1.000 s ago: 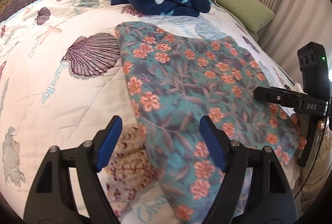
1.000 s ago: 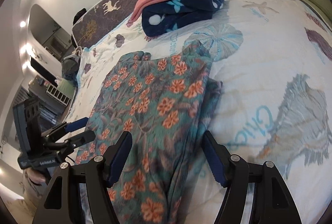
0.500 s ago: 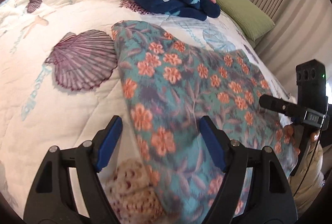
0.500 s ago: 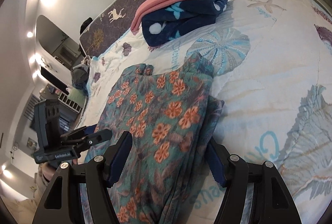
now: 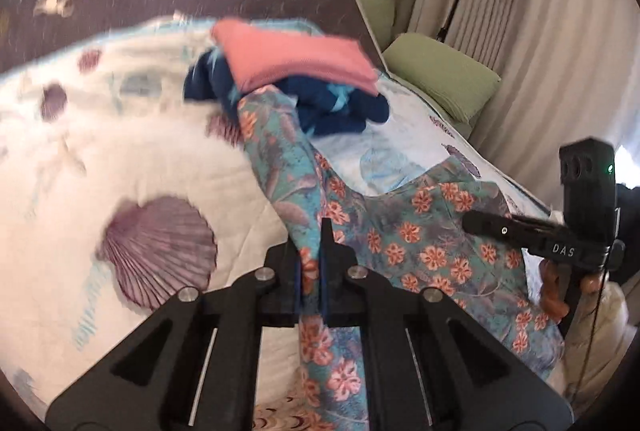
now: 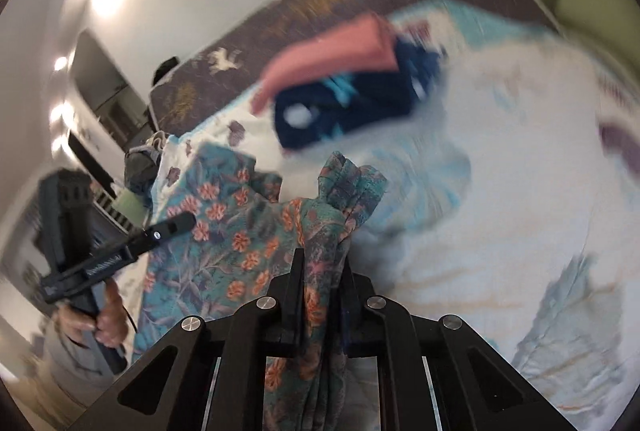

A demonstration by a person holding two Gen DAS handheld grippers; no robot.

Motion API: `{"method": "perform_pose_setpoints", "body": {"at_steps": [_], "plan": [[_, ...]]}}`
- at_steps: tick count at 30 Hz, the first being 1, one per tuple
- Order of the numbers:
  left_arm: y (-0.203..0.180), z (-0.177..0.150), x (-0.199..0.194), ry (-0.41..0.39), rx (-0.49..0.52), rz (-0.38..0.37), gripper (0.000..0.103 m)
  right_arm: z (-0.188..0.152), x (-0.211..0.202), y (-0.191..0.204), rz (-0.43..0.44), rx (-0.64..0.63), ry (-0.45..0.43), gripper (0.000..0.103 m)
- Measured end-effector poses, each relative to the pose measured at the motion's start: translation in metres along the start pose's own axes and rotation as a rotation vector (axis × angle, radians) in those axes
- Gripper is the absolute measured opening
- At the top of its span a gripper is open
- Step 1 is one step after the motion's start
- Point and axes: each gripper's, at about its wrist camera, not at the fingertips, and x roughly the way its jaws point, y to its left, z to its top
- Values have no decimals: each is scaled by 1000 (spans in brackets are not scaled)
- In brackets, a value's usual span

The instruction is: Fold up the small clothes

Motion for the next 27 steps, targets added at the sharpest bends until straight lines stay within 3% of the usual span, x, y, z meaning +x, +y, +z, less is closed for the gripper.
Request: {"method": "perform_pose_setpoints", "body": {"at_steps": [3,5,7,8,10,12,17,20,24,27], "plan": [[9,1,21,64,-15,45,13,2,8,-3,-33,-2,27,12],[23,-7,42,146,-58,80,23,-3,22,-16,-55,42,78,15],[40,-21,48,211,-123,114,50,-10,29,-33,-21,130,119,28],[43,-25,45,211,-145,115,55,-11,25,-41,29,180,121,34],[48,-36,27,195,-185,79,65,-12,16,-46,99,221,127,63],[49,-43,11,204,-215,19,65,-17,5,-45,131,222,136,69],[45,-76,-36,221,-273,-145,66,-41,-21,-36,121,175,165,69],[34,-99,-41,291,-285,-219,66,-56,-33,-30,128,165,184,70],[22,-106,-40,296,-270,-207,65,-57,-31,-24,111,157,187,73],[25,-94,-29,286,-306,-226,66,-51,-21,-22,157,179,191,74]]}}
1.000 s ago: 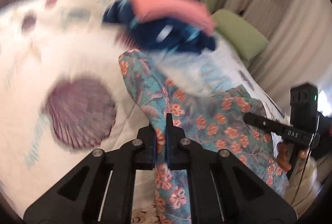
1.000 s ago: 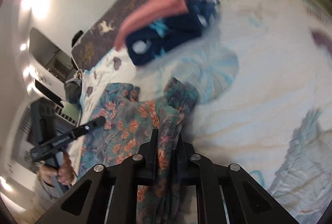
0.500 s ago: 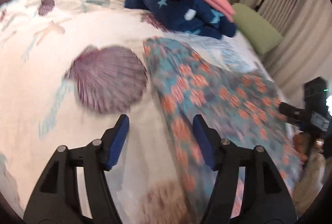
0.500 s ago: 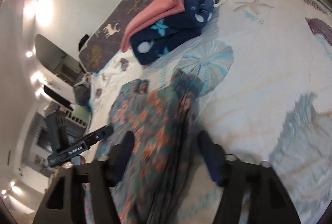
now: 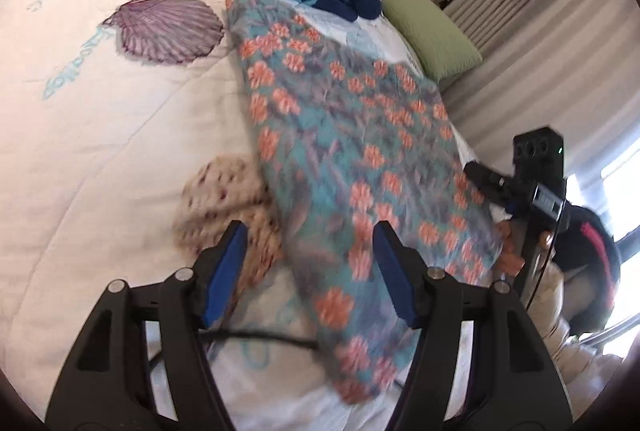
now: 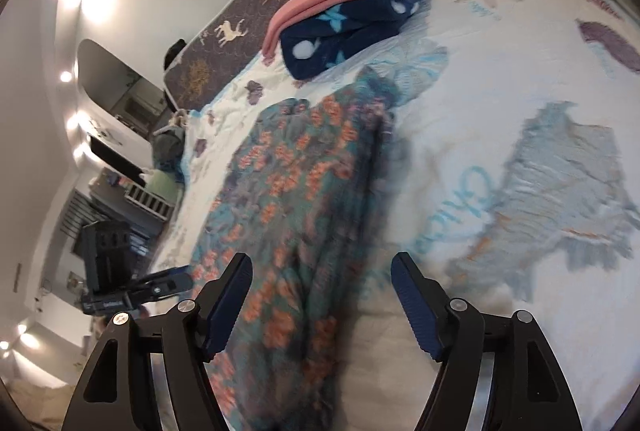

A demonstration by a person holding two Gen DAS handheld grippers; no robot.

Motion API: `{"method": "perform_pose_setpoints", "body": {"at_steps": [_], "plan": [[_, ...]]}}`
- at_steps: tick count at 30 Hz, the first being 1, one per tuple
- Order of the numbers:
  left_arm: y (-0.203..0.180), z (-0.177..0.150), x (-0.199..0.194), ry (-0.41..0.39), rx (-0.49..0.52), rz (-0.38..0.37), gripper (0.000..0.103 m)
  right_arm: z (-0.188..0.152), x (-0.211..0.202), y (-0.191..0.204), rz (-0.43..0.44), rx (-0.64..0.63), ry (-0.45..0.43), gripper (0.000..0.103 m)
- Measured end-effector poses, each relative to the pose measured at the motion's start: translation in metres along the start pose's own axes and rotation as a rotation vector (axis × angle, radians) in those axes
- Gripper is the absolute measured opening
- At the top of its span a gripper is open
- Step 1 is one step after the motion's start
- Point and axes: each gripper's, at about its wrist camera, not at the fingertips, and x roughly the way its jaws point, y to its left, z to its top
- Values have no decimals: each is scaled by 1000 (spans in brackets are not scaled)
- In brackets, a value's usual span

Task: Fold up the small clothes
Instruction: 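Grasp the folded shirt edge with the right gripper while the left gripper grasps the other edge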

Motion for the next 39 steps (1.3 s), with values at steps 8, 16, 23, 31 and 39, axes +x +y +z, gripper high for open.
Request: {"method": "perform_pose_setpoints", "body": {"at_steps": [8,16,23,31,39], "plan": [[11,34,21,-20,-13,-5,59,27,30,-2,2,-3,-21,64],[41,58,48,-70,-87,-211,50,49,58,-22,107,14,43,36],[40,63,58,-52,-30,-316,50,59,80,-17,200,5,77,36],[47,65,62,-65,-53,-298,17,57,79,-15,171,-1,63,19],[-8,57,33,-158,108,-19,15,48,62,19,-64,-94,-16,17]]}}
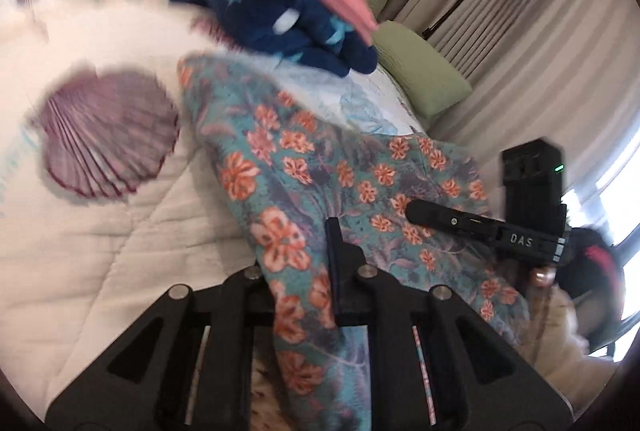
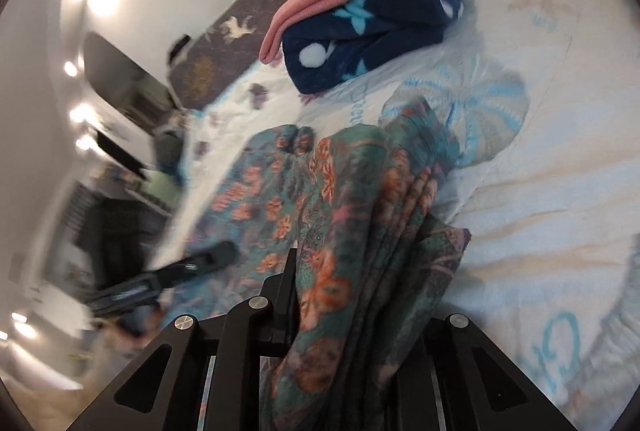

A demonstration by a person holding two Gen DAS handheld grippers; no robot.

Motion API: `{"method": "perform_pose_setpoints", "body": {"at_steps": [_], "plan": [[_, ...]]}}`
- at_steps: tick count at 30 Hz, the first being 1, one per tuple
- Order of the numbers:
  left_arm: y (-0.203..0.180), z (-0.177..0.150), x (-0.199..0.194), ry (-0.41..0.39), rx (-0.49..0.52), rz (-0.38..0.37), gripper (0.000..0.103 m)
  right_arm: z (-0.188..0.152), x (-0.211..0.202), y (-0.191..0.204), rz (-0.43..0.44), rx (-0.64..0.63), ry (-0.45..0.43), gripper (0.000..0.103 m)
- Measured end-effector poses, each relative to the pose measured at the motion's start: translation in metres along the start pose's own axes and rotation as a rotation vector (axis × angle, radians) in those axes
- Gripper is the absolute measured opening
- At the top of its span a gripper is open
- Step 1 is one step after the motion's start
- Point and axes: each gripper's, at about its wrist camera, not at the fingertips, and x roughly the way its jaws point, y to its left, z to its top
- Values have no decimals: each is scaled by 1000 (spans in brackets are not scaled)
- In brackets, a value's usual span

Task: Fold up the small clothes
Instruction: 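Grasp the folded shirt edge with the right gripper while the left gripper grasps the other edge, then lift the folded shirt with both grippers and carry it toward the clothes stack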

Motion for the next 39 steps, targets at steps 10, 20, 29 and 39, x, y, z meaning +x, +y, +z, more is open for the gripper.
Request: {"method": "perform_pose_setpoints", "body": {"at_steps": [10,20,29,39], "plan": [[-105,33,-97,-182,268,138,15,9,-101,105,-213,-293,-203,17],[-189,101,-203,-384,385,173,15,50,-219,204,-271,-476,-429,17],[-229,172,-235,-456,463,284,15,97,-269,252,-336,-536,-547,17],[-253,251,-227,-521,505,404,15,181,-265,259,-390,-536,-615,17]]}}
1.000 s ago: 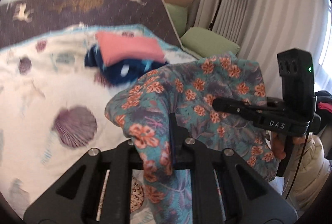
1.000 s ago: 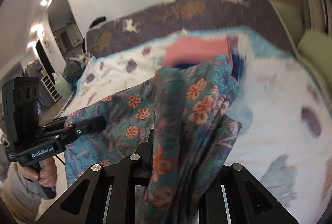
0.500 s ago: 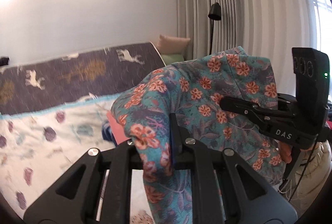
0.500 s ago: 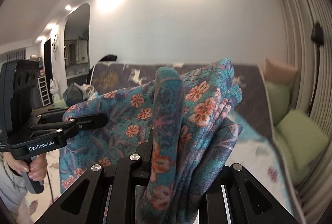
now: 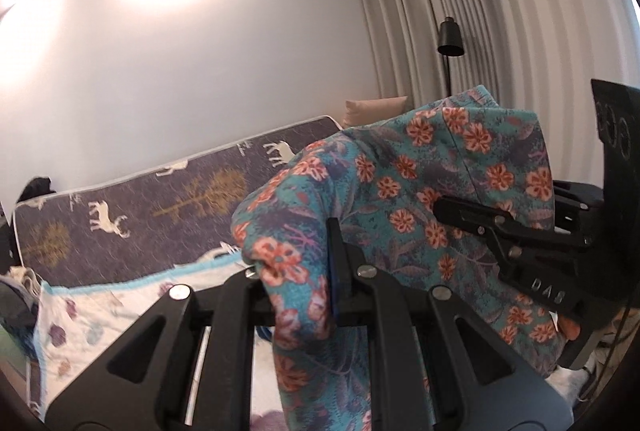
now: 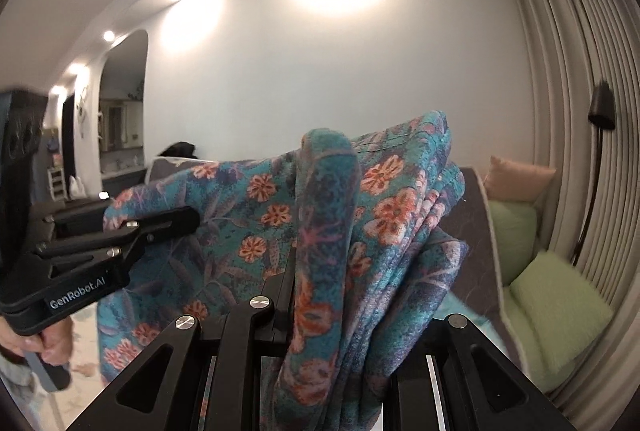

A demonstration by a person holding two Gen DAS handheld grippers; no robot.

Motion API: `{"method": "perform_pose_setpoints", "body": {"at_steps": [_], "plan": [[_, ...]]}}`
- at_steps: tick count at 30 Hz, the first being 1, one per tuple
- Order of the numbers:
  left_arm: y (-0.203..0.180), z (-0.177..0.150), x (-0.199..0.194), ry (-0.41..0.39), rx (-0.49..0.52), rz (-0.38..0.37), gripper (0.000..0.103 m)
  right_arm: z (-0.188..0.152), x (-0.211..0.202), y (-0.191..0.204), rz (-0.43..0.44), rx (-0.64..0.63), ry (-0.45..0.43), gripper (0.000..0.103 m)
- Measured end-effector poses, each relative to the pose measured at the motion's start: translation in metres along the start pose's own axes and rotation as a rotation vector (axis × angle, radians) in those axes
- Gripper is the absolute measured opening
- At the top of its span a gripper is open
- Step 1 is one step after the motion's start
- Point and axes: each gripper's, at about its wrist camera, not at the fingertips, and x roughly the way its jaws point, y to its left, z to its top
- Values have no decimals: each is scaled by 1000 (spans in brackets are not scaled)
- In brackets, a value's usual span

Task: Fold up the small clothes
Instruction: 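Lift the folded shirt with both grippers and carry it toward the clothes stack, then lower the folded shirt onto the navy and pink stack and open both grippers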

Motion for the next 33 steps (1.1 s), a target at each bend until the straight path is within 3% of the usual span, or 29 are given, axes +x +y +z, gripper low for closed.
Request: {"method": "perform_pose_setpoints", "body": {"at_steps": [4,8,11,18,23,26,29,33], "plan": [[16,-12,47,32,-78,-17,15,-4,34,4,-49,-92,8,17],[10,-54,98,117,13,-6,15,-42,79,-23,27,62,71,16],[0,-62,119,144,90,14,15,-60,119,-46,38,169,157,16],[12,-30,141,95,109,102,15,-19,153,-54,13,192,164,16],[36,-43,188,121,103,126,15,-14,199,-63,36,226,199,16],[52,-77,240,175,57,130,17,-44,242,-66,50,232,230,16],[65,-139,318,325,11,122,20,-99,307,-79,70,294,327,17],[56,-220,388,459,61,129,23,-202,395,-91,14,331,504,23]]}}
